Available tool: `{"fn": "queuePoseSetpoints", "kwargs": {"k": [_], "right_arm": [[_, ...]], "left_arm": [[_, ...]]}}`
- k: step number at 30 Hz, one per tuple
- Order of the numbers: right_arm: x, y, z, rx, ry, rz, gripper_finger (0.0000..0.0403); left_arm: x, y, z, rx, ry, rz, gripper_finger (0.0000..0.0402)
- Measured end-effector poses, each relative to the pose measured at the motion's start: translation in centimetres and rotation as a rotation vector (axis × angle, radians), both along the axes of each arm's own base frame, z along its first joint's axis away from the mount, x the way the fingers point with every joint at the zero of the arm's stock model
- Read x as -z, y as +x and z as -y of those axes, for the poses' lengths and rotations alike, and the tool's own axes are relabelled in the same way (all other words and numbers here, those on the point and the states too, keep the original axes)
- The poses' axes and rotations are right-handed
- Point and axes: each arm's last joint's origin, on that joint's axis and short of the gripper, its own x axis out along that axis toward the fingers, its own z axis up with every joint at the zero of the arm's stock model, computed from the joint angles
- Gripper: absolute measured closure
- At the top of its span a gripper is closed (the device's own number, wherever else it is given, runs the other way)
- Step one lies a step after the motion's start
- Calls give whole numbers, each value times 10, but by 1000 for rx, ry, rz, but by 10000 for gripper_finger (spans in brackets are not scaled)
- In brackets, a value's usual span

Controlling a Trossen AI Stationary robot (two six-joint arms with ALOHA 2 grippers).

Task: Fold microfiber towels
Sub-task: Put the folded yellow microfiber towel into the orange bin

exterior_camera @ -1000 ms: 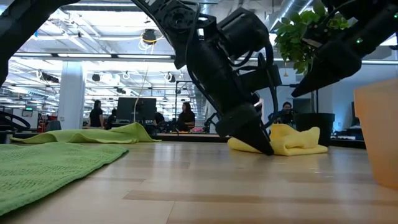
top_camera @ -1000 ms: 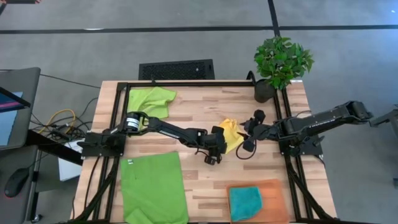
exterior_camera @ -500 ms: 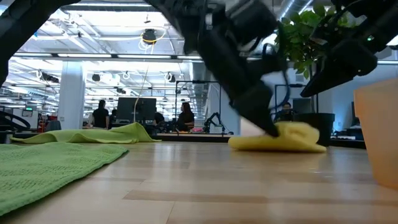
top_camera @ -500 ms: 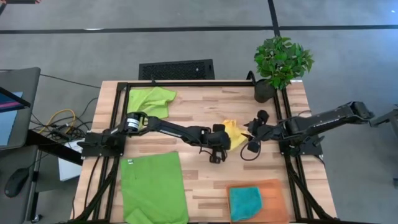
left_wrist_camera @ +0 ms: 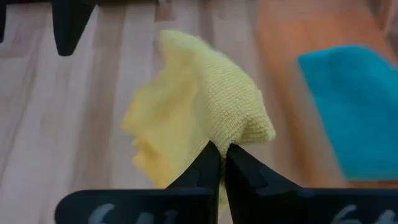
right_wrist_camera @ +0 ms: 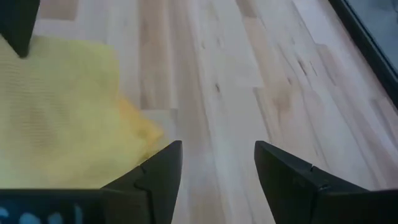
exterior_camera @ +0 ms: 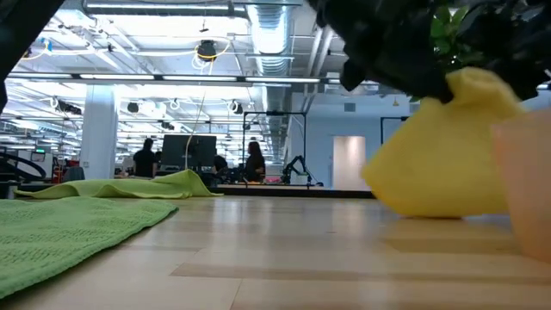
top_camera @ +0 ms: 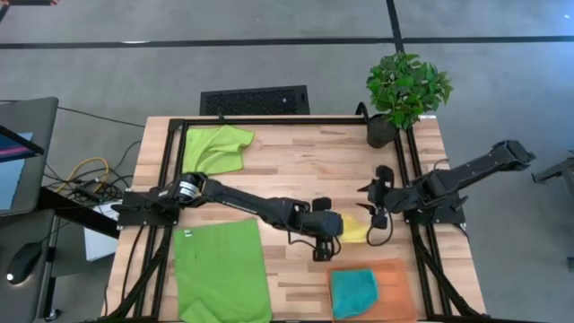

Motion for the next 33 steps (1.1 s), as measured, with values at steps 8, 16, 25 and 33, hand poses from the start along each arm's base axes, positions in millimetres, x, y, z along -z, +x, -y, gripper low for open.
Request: {"fn": "queuePoseSetpoints", "kwargs": {"k": [8,16,25,33], "right_arm": [[-1,-3,-8,-59,1,8,177],[-1,-4,-9,-68,0,8,177],[-1,-4,-9,-68,1,8,177],[-2,-2,-14,-176,79,-6,177]], "left_arm": [[-4,-7,35,0,-43,23,401],[-11,-9,61,35,-71,113,401],[-10,-15,88,149,-25,151,401],[-14,-21,107,257,104,208,401]]}}
